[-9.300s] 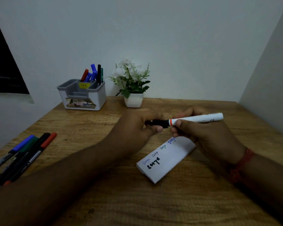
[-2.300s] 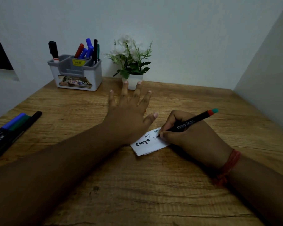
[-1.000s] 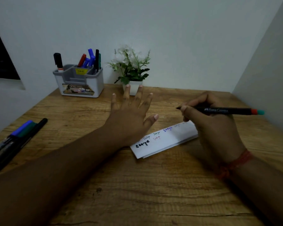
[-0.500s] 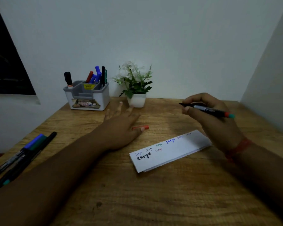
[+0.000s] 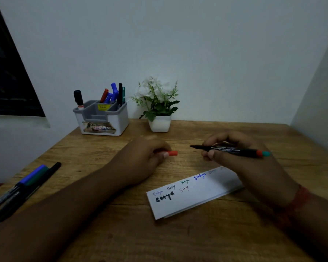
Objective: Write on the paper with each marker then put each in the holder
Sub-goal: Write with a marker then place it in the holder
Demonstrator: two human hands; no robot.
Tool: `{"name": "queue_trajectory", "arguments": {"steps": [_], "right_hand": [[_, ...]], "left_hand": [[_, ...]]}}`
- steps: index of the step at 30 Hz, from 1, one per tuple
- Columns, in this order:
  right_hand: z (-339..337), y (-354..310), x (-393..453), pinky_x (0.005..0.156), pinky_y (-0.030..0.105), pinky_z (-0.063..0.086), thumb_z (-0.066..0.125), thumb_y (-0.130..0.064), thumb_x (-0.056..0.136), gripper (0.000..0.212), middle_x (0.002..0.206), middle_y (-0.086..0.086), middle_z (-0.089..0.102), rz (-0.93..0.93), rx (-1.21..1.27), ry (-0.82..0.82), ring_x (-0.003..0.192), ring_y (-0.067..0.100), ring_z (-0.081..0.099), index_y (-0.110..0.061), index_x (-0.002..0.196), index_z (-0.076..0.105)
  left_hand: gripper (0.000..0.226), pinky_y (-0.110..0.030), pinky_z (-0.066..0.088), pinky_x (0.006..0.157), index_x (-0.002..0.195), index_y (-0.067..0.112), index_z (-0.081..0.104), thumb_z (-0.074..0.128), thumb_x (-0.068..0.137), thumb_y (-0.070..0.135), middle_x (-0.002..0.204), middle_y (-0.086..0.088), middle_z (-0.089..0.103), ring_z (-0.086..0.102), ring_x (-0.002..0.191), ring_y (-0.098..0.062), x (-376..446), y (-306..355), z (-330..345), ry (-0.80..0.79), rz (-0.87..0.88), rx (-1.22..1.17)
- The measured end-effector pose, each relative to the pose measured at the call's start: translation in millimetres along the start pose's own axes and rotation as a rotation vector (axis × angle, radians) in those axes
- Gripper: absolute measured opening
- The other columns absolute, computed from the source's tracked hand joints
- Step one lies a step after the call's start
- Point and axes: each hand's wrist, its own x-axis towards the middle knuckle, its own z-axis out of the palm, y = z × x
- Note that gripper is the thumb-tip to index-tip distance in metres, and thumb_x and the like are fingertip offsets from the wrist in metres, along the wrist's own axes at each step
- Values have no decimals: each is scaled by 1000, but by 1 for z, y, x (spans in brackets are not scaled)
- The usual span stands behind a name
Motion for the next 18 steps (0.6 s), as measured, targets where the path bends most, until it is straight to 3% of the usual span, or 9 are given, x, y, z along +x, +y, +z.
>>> {"name": "queue_trajectory", "arguments": {"steps": [7,18], "right_hand": [[2,-4,-3,74,16,57,67,4,90,17,90,2,79,-70,21,8,85,14,77,-11,94,75],[3,-5,-2,74,17,57,66,5,90,17,89,6,79,-68,16,-13,84,16,77,-10,92,75]], "left_hand": [[21,-30,49,83,115,36,65,57,97,30,108,16,64,54,98,0,-6,19,-3,70,23,-73],[20,-20,44,80,115,31,67,58,97,27,107,15,64,54,97,1,-9,29,-6,54,64,-86]]}}
